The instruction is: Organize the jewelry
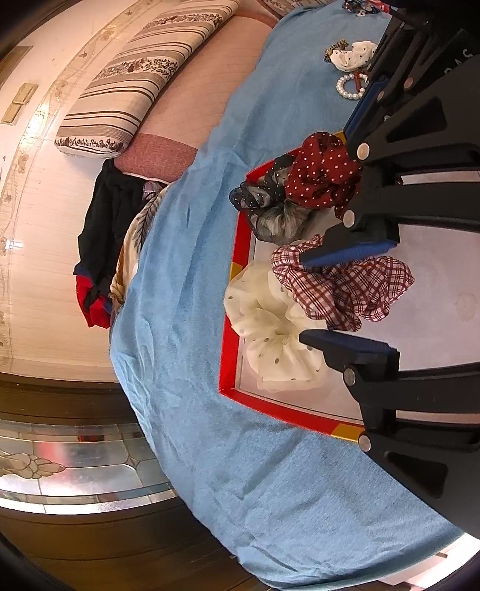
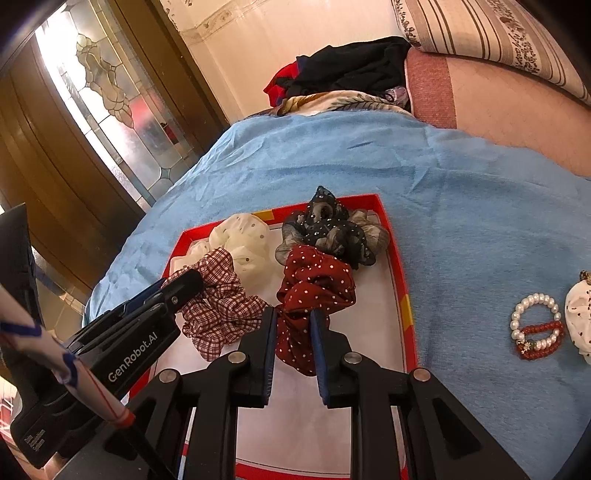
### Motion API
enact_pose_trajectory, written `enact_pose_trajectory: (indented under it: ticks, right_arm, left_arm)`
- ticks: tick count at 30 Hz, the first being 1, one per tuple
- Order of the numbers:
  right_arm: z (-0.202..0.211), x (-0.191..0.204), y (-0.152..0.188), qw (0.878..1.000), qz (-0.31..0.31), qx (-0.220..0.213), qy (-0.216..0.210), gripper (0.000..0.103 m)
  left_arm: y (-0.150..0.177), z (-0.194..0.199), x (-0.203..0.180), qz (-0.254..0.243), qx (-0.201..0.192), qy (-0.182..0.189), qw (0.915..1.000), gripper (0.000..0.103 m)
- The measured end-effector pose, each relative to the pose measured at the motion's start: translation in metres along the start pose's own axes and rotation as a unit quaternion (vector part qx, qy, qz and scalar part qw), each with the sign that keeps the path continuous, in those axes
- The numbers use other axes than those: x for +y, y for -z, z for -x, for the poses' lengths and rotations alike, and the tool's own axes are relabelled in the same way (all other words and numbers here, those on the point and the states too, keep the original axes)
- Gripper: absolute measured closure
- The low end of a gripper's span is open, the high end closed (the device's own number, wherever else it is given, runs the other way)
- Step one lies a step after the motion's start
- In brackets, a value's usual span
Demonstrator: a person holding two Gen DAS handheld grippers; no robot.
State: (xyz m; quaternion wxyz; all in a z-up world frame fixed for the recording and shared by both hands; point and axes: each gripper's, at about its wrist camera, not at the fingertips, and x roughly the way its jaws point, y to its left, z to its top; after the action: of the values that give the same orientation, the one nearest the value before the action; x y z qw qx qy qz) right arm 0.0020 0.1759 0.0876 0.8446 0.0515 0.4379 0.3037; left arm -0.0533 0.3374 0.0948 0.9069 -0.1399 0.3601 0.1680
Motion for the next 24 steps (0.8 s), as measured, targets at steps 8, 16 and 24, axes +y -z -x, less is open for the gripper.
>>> enact_pose_trajectory:
  ticks: [8, 16, 24]
  right_arm:
    - [0.011, -0.008, 0.002, 1.000, -0.009, -0.006, -0.002, 0.083]
    - [0.022, -0.016, 0.005, 1.000, -0.016, -0.011, -0.004, 0.083]
    - [0.033, -0.030, 0.007, 0.999, -0.028, -0.018, -0.003, 0.083]
  left_arm:
    - [-0.001, 0.006, -0.005, -0.006, -0.018, -0.004, 0.9998, 0.062]
    - [-0.001, 0.012, -0.017, -0.025, -0.037, -0.005, 0.9990, 0.060]
    - [0.000, 0.015, -0.031, -0.041, -0.048, -0.003, 0.9980, 0.058]
